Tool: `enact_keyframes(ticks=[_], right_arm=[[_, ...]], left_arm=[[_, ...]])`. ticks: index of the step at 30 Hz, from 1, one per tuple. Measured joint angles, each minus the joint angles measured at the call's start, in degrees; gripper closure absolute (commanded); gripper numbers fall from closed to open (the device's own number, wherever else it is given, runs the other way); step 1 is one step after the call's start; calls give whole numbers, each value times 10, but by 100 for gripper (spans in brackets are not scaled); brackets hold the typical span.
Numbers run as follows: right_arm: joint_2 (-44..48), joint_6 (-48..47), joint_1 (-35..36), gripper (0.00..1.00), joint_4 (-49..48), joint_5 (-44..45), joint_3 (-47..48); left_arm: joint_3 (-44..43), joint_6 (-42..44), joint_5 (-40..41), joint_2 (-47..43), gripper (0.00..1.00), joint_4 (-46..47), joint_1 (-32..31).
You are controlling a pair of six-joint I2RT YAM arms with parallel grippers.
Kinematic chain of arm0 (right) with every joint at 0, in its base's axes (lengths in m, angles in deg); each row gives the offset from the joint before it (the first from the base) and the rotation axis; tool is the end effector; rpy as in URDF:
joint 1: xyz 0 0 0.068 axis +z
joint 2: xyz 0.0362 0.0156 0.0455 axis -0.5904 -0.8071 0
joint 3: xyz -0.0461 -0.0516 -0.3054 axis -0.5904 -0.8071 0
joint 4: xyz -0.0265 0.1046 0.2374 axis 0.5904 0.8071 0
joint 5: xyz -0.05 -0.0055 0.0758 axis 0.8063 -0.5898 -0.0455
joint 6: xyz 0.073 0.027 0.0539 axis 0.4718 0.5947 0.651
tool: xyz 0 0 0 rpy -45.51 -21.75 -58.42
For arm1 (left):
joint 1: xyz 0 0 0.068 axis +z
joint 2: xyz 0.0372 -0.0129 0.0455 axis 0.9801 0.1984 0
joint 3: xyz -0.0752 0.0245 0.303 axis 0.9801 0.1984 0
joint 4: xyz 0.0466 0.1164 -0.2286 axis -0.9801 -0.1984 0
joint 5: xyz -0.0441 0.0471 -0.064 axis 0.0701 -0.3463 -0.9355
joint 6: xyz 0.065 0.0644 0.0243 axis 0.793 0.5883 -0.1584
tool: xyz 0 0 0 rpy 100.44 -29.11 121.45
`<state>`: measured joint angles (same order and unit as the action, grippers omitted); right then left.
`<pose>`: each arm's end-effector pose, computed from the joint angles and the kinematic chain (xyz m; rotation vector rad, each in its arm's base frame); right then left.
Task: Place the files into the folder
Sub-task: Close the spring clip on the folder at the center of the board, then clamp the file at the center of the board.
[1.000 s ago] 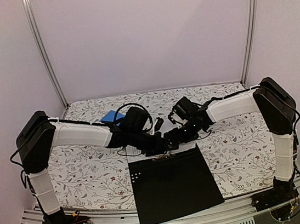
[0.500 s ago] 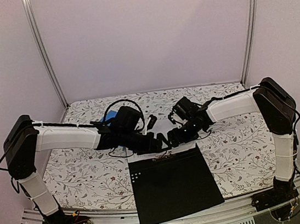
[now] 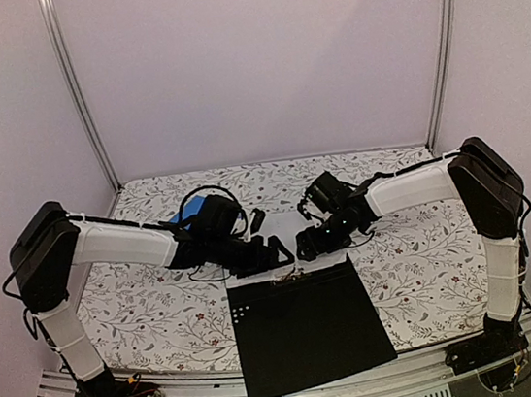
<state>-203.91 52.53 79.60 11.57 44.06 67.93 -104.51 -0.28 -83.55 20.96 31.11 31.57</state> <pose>0.3245 0.3176 0.1389 -0.5840 2.6409 0.4842 0.2629 -0.3253 0.1721 0.3038 2.5890 -1.0915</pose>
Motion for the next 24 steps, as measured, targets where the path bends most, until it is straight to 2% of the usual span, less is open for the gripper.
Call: enact_keyframes(ticks=[8, 24], right_arm=[[0, 0, 0, 21, 0, 0, 0], [1, 0, 0, 20, 2, -5, 1]], left_arm=[[0, -13, -3, 43, 11, 26, 40], [12, -36, -4, 61, 12, 63, 45]])
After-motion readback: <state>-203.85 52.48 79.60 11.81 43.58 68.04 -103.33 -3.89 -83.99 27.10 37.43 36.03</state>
